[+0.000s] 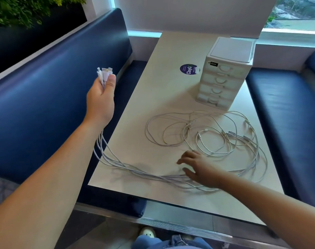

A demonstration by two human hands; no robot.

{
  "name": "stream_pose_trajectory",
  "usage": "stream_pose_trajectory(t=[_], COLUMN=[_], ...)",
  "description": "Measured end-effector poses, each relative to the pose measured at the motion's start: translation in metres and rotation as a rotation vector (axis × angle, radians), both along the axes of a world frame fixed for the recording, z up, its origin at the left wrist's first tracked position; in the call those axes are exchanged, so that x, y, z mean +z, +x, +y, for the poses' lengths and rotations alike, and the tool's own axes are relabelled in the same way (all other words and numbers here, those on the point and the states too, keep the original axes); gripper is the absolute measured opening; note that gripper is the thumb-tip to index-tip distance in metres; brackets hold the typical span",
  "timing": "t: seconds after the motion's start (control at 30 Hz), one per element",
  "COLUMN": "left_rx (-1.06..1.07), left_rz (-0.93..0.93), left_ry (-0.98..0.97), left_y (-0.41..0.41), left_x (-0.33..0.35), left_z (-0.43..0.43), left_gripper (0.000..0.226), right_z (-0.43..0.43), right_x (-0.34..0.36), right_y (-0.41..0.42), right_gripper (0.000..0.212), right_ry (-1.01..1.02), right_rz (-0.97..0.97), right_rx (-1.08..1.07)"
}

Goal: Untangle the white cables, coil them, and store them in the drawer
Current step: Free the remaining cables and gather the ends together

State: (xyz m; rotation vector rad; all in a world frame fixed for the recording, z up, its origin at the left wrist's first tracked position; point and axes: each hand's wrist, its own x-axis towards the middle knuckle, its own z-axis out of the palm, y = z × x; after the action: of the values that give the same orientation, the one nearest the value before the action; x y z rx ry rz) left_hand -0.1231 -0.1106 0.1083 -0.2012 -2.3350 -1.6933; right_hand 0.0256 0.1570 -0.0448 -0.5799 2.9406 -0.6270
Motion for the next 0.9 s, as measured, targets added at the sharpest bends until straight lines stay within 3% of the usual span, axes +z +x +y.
stream_pose_trajectory(t=[0.07, 0.4, 0.53, 0.63, 0.77, 0.9], left_rx=[-0.027, -0.073, -0.075, -0.091, -0.105, -0.096], left_rz=[-0.005, -0.031, -0.051, -0.068, -0.065, -0.078], left_ry=[-0.033, -0.085, -0.075, -0.066, -0.066, -0.063], left_y=[0.006, 0.026, 0.025, 0.024, 0.024, 0.022], left_x=[-0.004, -0.019, -0.024, -0.027, -0.028, -0.027], left_z=[0.008, 0.049, 0.06, 0.065, 0.066, 0.062], left_gripper=[0.024, 0.036, 0.037, 0.039, 0.04, 0.04], right_z=[0.024, 0.085, 0.068, 0.049, 0.038, 0.044], right_x=[0.001, 0.009, 0.009, 0.01, 0.007, 0.01], right_y=[-0.002, -0.047, -0.066, -0.072, -0.078, -0.082], right_gripper=[0.024, 0.01, 0.021, 0.028, 0.017, 0.013], right_ry=[-0.013, 0.011, -0.057, 0.064, 0.04, 0.034], right_rz=[0.041, 0.051, -0.009, -0.072, -0.13, -0.057], right_rx=[-0.102, -0.449, -0.437, -0.379, -0.366, -0.396])
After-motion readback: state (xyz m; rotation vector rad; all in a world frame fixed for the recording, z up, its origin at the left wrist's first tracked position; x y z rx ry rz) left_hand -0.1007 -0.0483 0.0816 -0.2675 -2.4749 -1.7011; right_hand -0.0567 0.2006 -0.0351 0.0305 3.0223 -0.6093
